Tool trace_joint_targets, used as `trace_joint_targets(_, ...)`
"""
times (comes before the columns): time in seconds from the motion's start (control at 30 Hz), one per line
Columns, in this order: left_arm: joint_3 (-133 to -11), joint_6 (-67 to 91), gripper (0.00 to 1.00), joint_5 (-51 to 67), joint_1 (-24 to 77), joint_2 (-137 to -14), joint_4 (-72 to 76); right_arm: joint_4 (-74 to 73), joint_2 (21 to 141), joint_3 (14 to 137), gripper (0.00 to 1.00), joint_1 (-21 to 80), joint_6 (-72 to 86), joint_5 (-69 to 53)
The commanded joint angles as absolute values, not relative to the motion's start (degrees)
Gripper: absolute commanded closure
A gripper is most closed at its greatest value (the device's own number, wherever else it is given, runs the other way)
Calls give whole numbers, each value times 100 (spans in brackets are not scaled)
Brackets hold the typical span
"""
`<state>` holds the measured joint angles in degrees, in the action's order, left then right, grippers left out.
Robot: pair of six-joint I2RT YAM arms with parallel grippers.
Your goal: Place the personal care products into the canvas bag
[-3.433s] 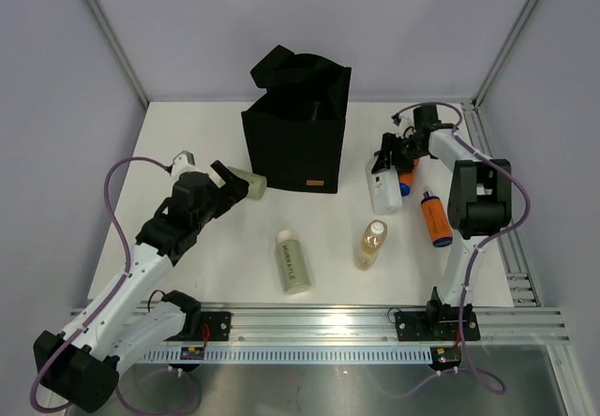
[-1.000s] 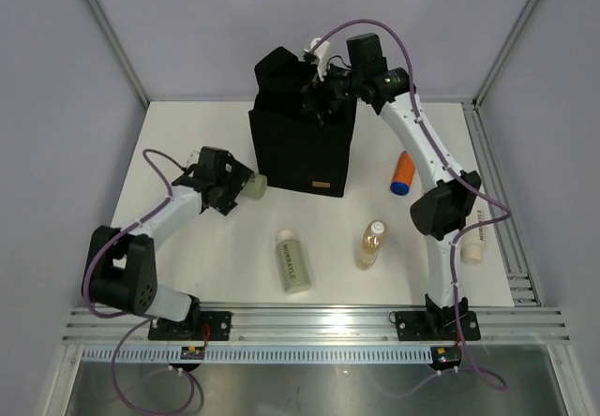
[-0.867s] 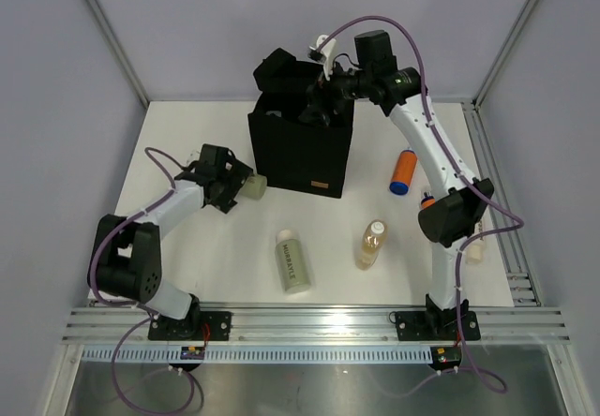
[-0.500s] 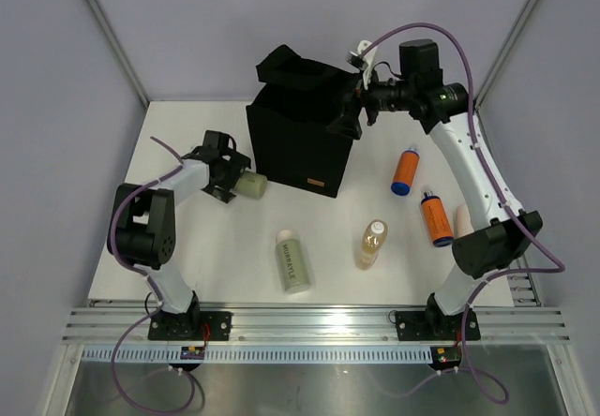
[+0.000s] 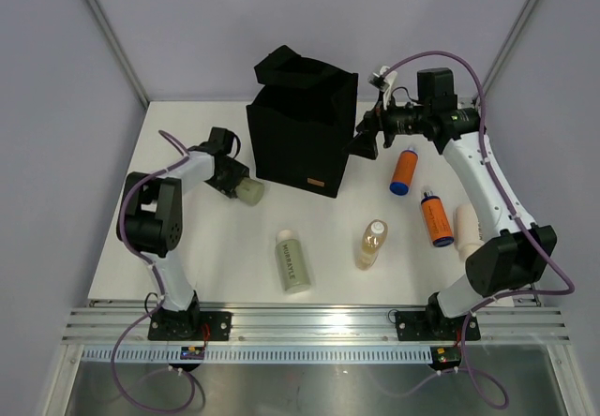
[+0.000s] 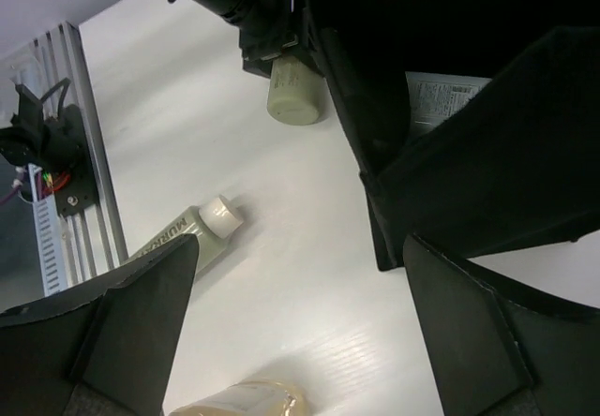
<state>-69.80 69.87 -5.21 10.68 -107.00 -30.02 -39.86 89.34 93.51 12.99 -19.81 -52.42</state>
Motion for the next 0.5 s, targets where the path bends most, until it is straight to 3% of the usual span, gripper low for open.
trace_joint_targets(0.0,-6505,6698,83,-835,1055,-10574,-3402,-3428,8605,9229,0,1003,-1486,-5730)
trace_joint_targets(0.1,-6329,6285,100,-888,1055,-10214,-3270,-3279,8526,9053,0,897,-1336,-5792)
trace_joint_targets(0.47,-4817,5038,100,-615,1327,-7403,-1434,-3225,8200,8464,0,510,-1283,-5810)
